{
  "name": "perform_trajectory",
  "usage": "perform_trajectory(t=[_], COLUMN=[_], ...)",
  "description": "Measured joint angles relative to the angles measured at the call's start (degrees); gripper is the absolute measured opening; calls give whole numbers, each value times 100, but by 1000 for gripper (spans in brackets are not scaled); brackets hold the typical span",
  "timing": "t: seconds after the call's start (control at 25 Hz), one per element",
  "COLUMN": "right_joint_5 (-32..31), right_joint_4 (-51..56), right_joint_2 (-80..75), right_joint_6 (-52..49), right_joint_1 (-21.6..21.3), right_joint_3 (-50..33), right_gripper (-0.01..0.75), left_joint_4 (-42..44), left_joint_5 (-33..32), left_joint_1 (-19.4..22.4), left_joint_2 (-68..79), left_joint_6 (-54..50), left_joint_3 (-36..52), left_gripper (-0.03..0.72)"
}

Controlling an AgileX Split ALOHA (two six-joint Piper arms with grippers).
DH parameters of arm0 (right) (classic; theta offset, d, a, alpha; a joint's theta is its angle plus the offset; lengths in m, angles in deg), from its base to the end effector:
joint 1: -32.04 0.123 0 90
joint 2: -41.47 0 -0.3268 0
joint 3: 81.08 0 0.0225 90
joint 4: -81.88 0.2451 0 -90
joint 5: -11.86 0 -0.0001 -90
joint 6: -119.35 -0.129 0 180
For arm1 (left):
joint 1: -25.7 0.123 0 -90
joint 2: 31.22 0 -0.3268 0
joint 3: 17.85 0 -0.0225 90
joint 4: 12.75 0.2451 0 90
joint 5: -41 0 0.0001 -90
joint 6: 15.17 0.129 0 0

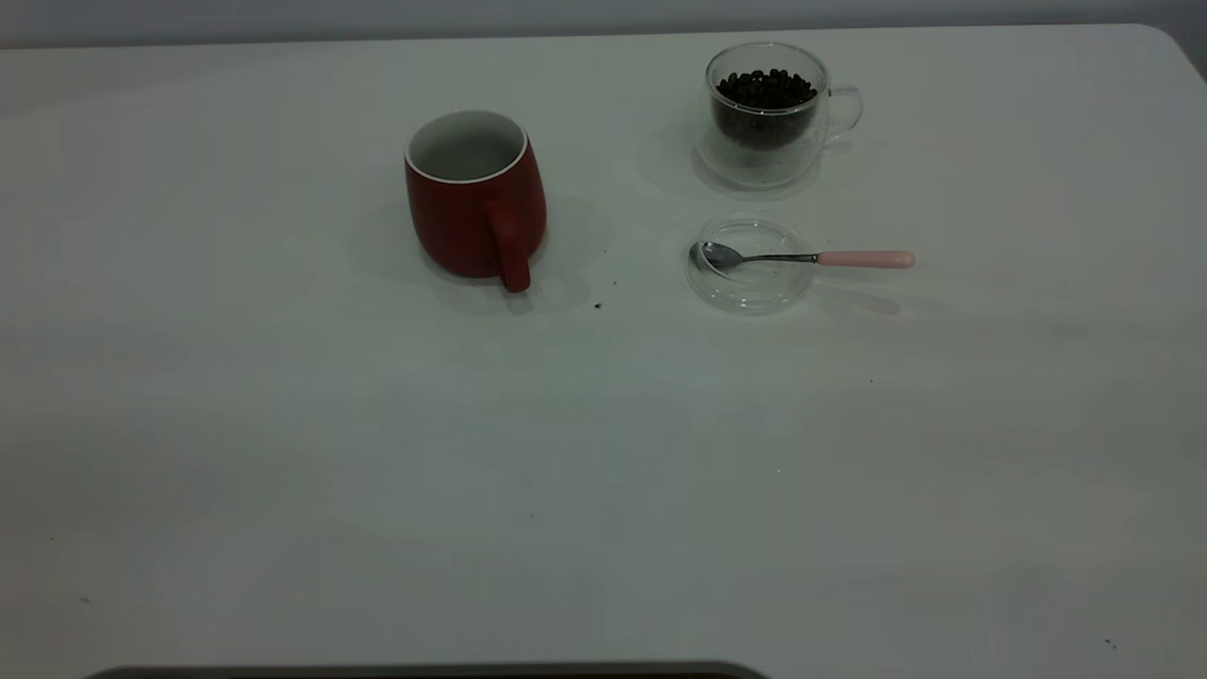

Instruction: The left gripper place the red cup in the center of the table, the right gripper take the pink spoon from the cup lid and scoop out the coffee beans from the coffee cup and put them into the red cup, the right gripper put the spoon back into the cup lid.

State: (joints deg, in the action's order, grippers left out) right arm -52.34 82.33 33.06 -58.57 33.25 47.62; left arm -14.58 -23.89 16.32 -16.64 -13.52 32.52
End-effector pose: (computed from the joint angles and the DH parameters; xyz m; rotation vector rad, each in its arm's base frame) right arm -0.0160 0.0006 0.2418 -0.0625 2.1617 0.0009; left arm -0.0053 -0.0029 0.2468 0.2180 2.2575 -0.1115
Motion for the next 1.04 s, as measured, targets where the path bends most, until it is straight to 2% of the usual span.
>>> perform_trajectory(t=[1.04], right_joint_5=[0], right_joint_4=[-136], right_joint_2=[0], right_joint_6=[-20], right_joint_1=[-22], right_joint_3=[0], right_gripper=[560], left_joint_4=[0], left_joint_5=[0], left_joint_1=[0], left_joint_2=[0], left_joint_6=[0], left_joint_3=[0], left_gripper=[588])
